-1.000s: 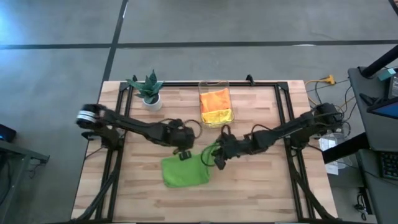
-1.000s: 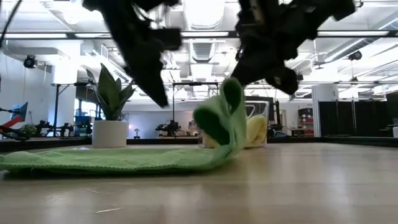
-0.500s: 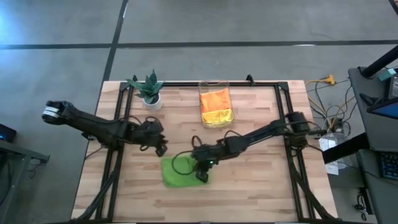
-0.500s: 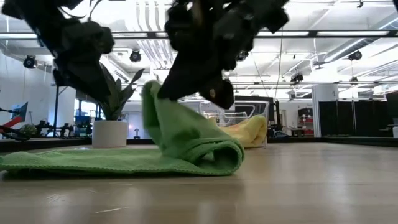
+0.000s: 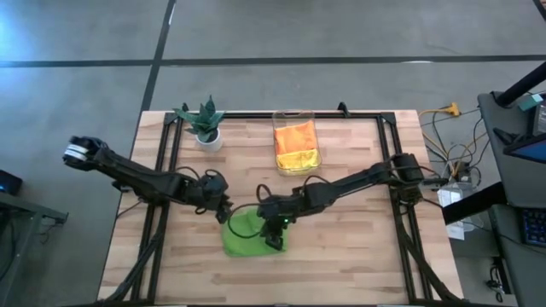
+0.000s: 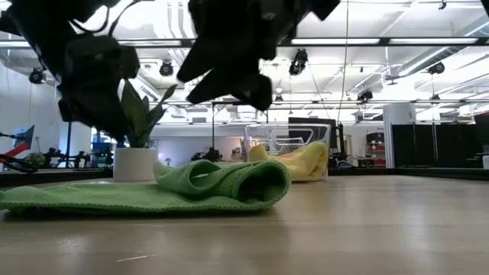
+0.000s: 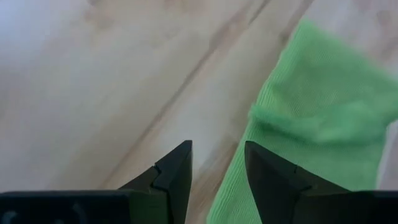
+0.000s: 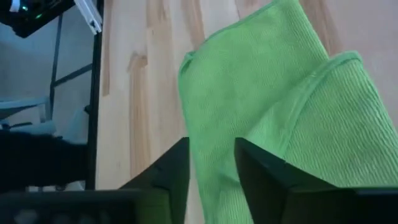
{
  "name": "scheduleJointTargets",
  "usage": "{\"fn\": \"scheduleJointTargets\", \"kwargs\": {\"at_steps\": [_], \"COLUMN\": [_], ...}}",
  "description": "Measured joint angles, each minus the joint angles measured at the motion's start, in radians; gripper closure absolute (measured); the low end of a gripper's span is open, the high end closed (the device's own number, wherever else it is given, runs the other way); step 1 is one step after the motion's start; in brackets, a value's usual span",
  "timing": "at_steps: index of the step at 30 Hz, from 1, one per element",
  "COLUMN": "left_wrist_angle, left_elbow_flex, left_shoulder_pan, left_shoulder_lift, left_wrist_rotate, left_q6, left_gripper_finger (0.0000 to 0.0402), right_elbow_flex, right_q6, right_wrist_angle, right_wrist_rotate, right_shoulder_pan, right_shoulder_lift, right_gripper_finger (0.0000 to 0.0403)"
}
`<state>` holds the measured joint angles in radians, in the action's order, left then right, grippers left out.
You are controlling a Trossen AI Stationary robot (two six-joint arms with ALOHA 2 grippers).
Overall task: Fold microfiber towels
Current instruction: Fold the green towel
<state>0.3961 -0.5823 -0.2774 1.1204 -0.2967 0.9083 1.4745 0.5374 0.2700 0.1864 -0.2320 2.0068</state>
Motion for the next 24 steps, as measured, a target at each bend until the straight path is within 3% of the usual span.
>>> {"fn": "scheduleJointTargets", "kwargs": {"at_steps": [5, 11, 15, 24], "left_wrist_angle": [-0.006, -0.096, -0.102, -0.101], "left_elbow_flex": [0.001, 0.0, 0.002, 0.022], "left_shoulder_pan": [-0.014, -0.028, -0.035, -0.052], "left_shoulder_lift": [0.063, 0.116, 0.135, 0.143], "left_wrist_rotate": [0.054, 0.156, 0.194, 0.206], "left_q6": [-0.079, -0.253, -0.332, -0.392], "left_gripper_finger": [0.027, 0.027, 0.027, 0.027], "right_elbow_flex": [-0.066, -0.092, -0.098, -0.095], "right_q6": [0.071, 0.182, 0.095, -0.127], "right_wrist_angle": [-0.025, -0.124, -0.095, 0.001], "right_wrist_rotate": [-0.071, -0.195, -0.263, -0.26], "right_shoulder_pan": [-0.055, -0.067, -0.079, -0.089], "right_shoulder_lift": [-0.021, 0.007, 0.006, 0.006], "right_gripper_finger": [0.0255, 0.0258, 0.0269, 0.0277]}}
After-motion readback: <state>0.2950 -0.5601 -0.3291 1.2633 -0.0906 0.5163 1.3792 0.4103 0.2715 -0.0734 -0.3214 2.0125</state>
